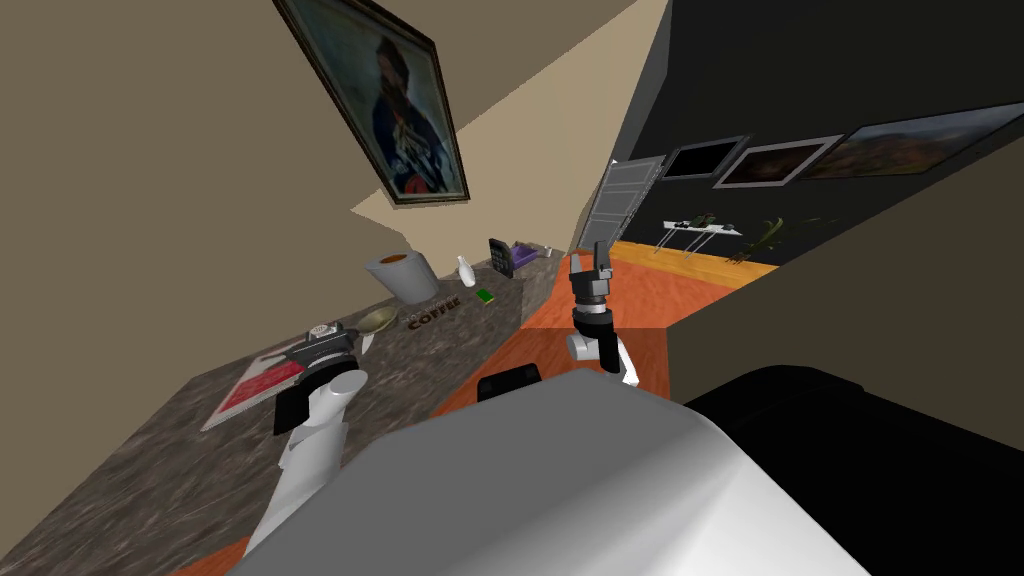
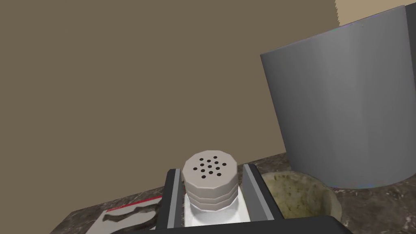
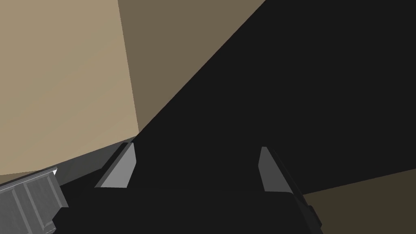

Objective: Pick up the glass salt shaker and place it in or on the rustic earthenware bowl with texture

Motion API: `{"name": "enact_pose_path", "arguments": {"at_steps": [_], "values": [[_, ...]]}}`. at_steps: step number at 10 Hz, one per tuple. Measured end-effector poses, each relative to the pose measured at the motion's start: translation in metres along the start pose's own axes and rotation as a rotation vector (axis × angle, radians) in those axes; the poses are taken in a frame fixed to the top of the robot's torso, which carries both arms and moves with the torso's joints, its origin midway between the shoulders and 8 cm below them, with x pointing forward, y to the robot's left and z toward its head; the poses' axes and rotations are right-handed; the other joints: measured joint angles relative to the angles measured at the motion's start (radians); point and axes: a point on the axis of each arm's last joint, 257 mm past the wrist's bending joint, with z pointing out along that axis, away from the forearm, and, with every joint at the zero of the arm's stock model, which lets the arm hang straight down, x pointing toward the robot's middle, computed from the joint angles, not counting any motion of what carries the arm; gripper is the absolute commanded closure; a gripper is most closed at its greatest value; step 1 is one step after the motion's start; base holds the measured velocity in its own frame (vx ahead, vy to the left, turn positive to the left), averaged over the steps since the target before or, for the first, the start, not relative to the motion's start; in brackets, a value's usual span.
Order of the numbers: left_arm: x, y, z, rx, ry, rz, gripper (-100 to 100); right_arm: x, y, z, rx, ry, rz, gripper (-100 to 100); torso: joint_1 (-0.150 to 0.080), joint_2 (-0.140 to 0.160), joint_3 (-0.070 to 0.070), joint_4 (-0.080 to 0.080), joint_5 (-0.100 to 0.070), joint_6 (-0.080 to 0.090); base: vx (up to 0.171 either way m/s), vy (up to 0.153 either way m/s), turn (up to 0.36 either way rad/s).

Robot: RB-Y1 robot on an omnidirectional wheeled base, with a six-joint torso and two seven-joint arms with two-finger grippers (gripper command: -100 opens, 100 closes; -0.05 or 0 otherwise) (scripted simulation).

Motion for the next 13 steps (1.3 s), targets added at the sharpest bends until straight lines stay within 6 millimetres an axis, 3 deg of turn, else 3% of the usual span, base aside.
{"name": "enact_pose_path", "arguments": {"at_steps": [6,7,11,12,13], "values": [[-0.038,-0.015,-0.006,-0.010,-0.112,-0.032,100,0.000,0.000,0.000,0.000,0.000,0.000,0,0.003,-0.003,-0.002,-0.001,0.002,0.002,0.143,0.078,-0.111],[-0.039,-0.014,-0.007,-0.013,-0.115,-0.032,-100,0.000,0.000,0.000,0.000,0.000,0.000,0,0.000,0.002,0.000,0.000,0.002,0.001,0.013,0.007,-0.001],[-0.039,-0.014,-0.006,-0.013,-0.114,-0.033,-100,0.000,0.000,0.000,0.000,0.000,0.000,0,-0.003,0.008,0.004,0.001,0.001,0.000,0.002,0.001,0.000],[-0.039,-0.014,-0.006,-0.013,-0.114,-0.033,0,0.000,0.000,0.000,0.000,0.000,0.000,0,-0.003,0.008,0.005,0.001,0.001,0.000,0.000,0.000,0.000],[-0.039,-0.014,-0.006,-0.013,-0.114,-0.033,-100,0.000,0.000,0.000,0.000,0.000,0.000,0,-0.003,0.009,0.005,0.001,0.001,0.000,0.028,-0.044,0.027]]}}
